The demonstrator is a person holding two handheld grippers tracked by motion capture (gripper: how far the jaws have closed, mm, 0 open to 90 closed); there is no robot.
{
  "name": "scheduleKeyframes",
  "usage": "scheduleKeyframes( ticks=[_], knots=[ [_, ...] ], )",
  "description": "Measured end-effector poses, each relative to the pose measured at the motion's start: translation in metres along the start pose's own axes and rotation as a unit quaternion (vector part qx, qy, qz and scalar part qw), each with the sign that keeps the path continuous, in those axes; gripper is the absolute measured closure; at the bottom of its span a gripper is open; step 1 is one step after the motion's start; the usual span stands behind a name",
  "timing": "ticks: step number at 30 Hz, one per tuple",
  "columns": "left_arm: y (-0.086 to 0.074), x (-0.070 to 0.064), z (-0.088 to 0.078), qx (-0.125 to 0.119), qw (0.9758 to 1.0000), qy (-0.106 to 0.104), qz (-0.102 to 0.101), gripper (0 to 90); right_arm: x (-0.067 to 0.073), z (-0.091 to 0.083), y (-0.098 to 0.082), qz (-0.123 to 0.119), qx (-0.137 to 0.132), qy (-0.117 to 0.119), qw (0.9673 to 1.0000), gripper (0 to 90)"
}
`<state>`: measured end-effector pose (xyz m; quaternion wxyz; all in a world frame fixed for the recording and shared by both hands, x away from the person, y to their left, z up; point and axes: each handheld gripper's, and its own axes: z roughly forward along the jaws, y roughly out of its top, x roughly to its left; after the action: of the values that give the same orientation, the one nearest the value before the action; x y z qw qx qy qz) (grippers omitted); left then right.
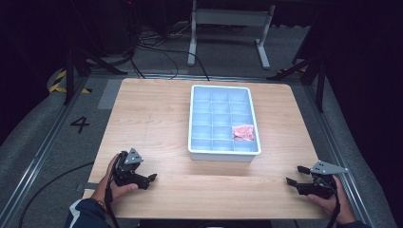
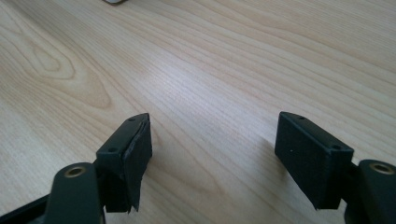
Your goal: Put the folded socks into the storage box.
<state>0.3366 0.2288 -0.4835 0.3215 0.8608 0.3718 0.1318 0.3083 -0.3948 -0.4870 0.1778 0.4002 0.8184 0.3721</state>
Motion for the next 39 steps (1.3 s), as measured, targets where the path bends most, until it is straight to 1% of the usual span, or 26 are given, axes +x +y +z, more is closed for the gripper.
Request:
scheduleKeyframes(
  ticks=[6,13,18,21,27,28,29,32,33,35,39],
  knots=[
    [0.0002,0.0005,0.0005,-0.002,1.0,0.0,0.001,0.1,-0.0003,-0.0004,-0.0008,0.004,0.0,-0.006,1.0,26.9],
    [0.0009,0.001,0.0012,-0.002,1.0,-0.002,0.001,0.1,-0.0003,-0.0004,-0.0008,0.008,0.0,-0.008,0.9999,26.9],
    [0.0013,0.0014,0.0014,-0.003,1.0,0.003,0.002,0.1,-0.0006,-0.0002,-0.0006,0.011,0.0,-0.014,0.9998,27.0],
    [0.0013,0.0015,0.0013,-0.003,1.0,0.003,0.002,0.1,-0.0006,0.0002,-0.0002,0.017,0.0,-0.017,0.9997,27.0],
    [0.0013,0.0015,0.0014,-0.003,1.0,0.003,0.002,0.1,-0.001,0.001,0.0006,0.019,0.0,-0.022,0.9996,26.9],
    [0.0013,0.0015,0.0015,-0.004,1.0,0.004,0.002,0.1,-0.0009,0.001,0.0006,0.019,0.0,-0.022,0.9996,26.8],
    [0.0011,0.0008,0.0017,-0.003,1.0,0.004,-0.007,0.1,-0.001,0.001,0.0006,0.019,0.0,-0.023,0.9996,26.6],
    [0.0014,0.0011,0.0015,-0.001,0.9999,0.004,-0.01,0.1,-0.0012,0.0012,0.0007,0.021,0.002,-0.025,0.9995,24.8],
    [0.0016,0.0016,0.0015,0.0,1.0,0.005,-0.008,0.1,-0.0013,0.0014,0.0008,0.022,0.002,-0.027,0.9994,24.4],
    [0.0016,0.0016,0.0018,-0.003,0.9999,0.008,-0.013,0.1,-0.0013,0.0014,0.0008,0.023,0.002,-0.027,0.9994,24.3],
    [0.0017,0.002,0.002,-0.003,0.9998,0.011,-0.014,0.1,-0.0011,0.0013,0.0008,0.021,0.002,-0.028,0.9994,24.3]
  ],
)
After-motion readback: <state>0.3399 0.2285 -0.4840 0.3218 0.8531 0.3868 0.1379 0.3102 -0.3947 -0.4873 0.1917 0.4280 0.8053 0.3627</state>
